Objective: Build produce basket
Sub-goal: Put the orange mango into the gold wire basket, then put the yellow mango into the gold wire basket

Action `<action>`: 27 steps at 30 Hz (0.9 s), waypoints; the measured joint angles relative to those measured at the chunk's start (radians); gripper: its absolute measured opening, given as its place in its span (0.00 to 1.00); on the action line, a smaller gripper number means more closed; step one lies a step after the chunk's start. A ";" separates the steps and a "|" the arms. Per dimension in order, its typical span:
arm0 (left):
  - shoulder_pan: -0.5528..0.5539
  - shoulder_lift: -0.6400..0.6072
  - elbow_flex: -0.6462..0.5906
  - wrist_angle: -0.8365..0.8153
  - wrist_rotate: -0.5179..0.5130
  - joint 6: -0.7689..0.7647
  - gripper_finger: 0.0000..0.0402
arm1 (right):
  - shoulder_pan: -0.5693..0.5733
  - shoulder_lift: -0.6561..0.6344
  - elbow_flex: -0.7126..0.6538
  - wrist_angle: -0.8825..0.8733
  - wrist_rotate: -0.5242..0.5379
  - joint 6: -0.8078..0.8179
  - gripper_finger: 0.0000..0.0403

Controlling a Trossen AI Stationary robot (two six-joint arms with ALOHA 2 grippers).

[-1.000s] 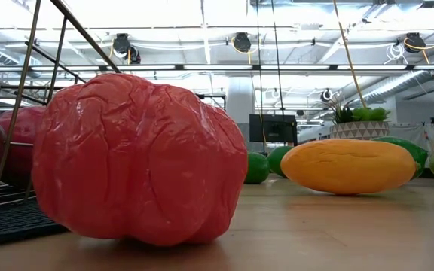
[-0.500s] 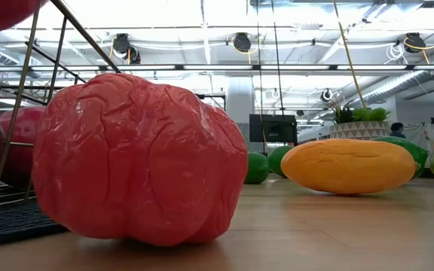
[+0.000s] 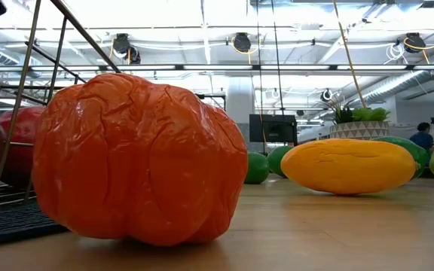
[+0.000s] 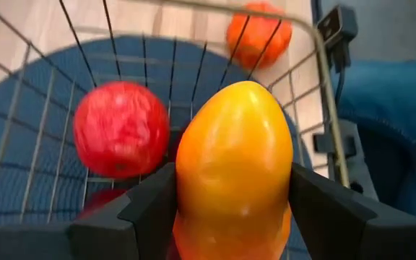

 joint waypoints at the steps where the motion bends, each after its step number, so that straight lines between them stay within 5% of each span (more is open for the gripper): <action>1: -0.007 0.003 -0.008 0.000 0.000 -0.011 0.60 | 0.000 0.000 0.000 0.000 0.000 0.001 0.98; 15: -0.054 0.013 -0.099 0.144 0.008 -0.023 0.61 | 0.000 0.000 0.000 0.000 0.000 0.017 0.98; 27: -0.042 0.011 -0.096 0.182 0.030 0.003 0.82 | 0.061 -0.031 0.000 -0.024 0.002 0.024 0.98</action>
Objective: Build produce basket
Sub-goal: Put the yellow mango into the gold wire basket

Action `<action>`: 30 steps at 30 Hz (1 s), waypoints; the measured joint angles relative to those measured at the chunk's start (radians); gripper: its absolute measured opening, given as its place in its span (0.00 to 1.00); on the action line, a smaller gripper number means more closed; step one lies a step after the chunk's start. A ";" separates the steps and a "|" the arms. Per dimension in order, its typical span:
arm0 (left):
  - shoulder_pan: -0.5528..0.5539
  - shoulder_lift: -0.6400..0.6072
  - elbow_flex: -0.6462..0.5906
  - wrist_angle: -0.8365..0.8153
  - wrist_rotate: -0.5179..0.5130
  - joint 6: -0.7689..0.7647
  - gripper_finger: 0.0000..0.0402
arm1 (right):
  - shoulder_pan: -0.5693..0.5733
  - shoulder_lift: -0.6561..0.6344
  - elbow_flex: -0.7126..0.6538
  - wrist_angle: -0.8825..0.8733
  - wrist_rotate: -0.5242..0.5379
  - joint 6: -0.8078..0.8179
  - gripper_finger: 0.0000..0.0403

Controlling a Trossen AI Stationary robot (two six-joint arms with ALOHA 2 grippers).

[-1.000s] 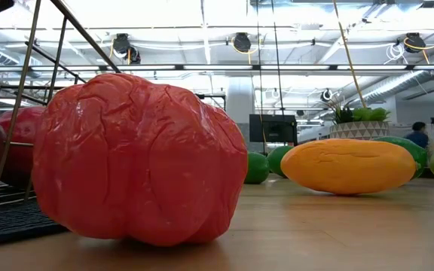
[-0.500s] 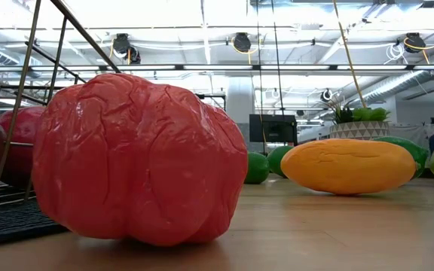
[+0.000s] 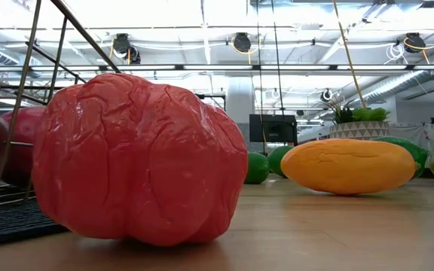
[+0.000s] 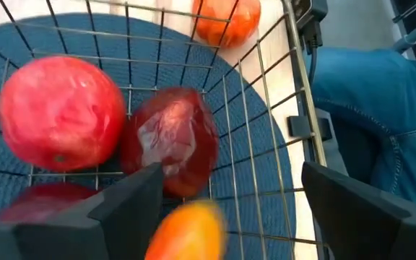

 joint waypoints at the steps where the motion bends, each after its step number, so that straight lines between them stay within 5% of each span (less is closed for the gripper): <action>1: 0.010 -0.002 0.004 0.000 0.000 0.017 0.82 | 0.008 -0.011 0.000 -0.003 0.006 0.008 0.98; 10: 0.154 -0.016 0.170 -0.001 -0.023 0.326 0.75 | 0.059 -0.071 0.000 -0.066 0.179 0.057 0.98; 18: 0.220 -0.017 0.342 0.015 -0.151 0.632 0.67 | 0.060 -0.069 0.000 -0.097 0.185 0.107 0.98; 30: 0.237 -0.016 0.275 0.091 -0.277 0.709 0.62 | 0.042 -0.002 0.000 -0.121 0.181 0.217 0.98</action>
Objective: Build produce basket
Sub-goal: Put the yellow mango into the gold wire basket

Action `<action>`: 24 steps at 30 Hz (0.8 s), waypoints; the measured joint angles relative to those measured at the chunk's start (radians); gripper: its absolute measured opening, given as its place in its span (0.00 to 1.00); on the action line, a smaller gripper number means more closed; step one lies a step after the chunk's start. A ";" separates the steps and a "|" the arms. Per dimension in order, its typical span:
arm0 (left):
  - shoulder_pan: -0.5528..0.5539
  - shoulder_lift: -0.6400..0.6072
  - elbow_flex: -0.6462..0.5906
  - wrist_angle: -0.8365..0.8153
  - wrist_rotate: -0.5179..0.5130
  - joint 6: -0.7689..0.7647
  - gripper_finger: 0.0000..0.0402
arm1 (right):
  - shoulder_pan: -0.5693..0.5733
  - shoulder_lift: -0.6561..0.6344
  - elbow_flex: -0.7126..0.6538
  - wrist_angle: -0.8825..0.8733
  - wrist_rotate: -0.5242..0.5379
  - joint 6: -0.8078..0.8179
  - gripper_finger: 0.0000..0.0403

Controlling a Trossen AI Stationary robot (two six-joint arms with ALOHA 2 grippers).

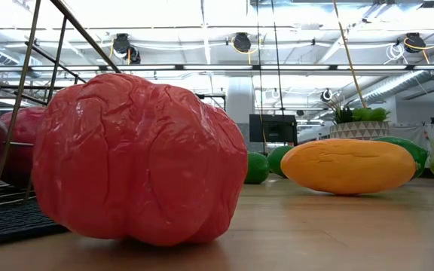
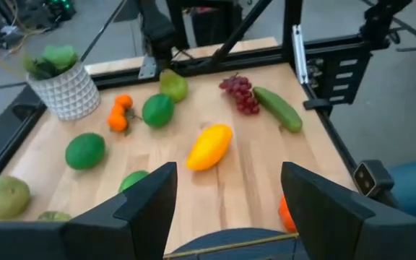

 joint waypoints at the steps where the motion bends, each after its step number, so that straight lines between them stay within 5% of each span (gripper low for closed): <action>1: 0.003 0.000 -0.005 -0.001 0.000 -0.008 0.62 | -0.005 0.010 0.000 -0.001 0.000 0.005 0.98; 18: -0.028 0.014 -0.014 0.007 0.001 -0.130 0.62 | -0.029 0.269 0.041 -0.008 -0.055 0.356 0.97; 24: -0.067 0.051 -0.014 0.014 0.013 -0.138 0.62 | 0.005 0.413 0.203 -0.243 -0.015 0.438 0.97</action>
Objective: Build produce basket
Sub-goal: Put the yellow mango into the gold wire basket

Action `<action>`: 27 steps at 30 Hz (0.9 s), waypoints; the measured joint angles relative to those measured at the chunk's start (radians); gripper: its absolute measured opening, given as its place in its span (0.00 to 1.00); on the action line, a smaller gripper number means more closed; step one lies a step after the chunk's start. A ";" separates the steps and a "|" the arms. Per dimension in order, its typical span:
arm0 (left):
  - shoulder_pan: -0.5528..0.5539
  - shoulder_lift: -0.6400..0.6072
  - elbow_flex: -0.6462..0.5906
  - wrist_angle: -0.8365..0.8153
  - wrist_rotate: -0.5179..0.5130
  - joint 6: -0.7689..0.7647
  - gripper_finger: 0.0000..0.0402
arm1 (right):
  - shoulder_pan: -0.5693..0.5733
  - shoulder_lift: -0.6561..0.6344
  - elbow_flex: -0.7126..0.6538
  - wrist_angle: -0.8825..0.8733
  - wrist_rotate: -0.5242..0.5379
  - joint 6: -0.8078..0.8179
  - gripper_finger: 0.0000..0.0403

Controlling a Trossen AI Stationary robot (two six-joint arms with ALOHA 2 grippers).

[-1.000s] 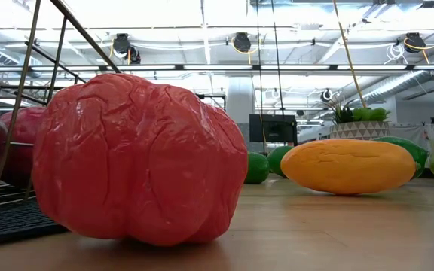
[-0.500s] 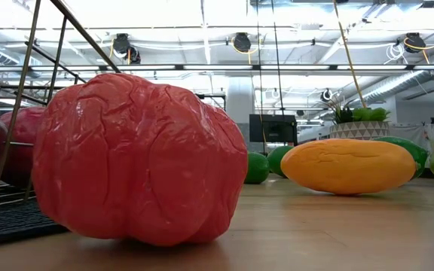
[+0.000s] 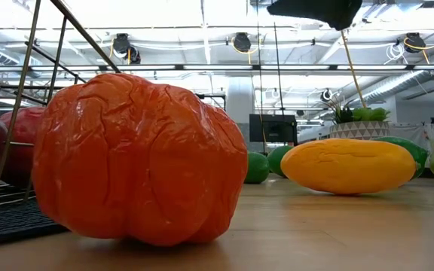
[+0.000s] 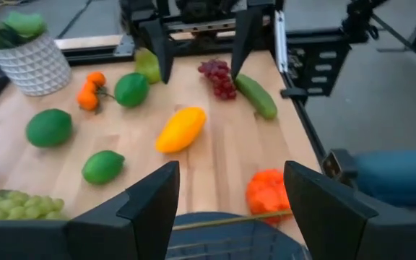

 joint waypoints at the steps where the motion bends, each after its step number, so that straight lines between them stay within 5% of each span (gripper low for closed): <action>1: -0.004 0.006 0.000 0.000 0.010 -0.001 0.62 | 0.006 0.022 0.029 -0.049 0.012 0.012 0.97; 7: -0.017 0.031 0.000 0.006 0.034 -0.001 0.62 | 0.026 0.112 0.136 -0.287 0.017 0.089 0.97; 27: -0.016 0.031 0.000 0.055 0.036 0.019 0.62 | 0.091 0.090 0.140 -0.569 0.067 0.275 0.97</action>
